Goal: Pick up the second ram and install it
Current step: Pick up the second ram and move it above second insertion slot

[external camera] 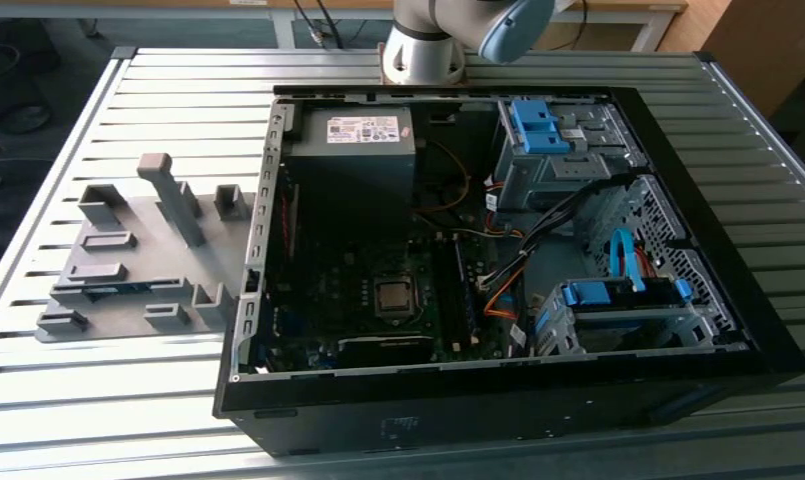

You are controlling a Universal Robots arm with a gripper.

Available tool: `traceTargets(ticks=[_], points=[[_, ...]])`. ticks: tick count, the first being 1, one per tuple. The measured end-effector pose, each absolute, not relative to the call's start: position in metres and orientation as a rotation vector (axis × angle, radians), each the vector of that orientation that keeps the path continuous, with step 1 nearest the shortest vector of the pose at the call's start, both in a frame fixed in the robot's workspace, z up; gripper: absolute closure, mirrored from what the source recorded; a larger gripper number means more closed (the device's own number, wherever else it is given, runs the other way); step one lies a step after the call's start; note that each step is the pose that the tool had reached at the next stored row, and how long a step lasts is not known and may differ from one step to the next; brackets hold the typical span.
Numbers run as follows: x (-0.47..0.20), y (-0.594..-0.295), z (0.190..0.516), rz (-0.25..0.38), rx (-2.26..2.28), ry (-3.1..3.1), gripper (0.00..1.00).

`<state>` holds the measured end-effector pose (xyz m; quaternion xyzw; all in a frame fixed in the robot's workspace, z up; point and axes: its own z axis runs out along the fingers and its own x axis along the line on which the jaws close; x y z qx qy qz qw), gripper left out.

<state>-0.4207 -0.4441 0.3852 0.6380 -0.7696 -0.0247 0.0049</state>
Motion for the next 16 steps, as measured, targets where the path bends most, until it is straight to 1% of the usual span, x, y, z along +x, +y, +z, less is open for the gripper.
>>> traceTargets(ticks=[16], points=[[-0.4207, -0.4441, 0.3852, -0.077, 2.014, -2.397, 0.89]])
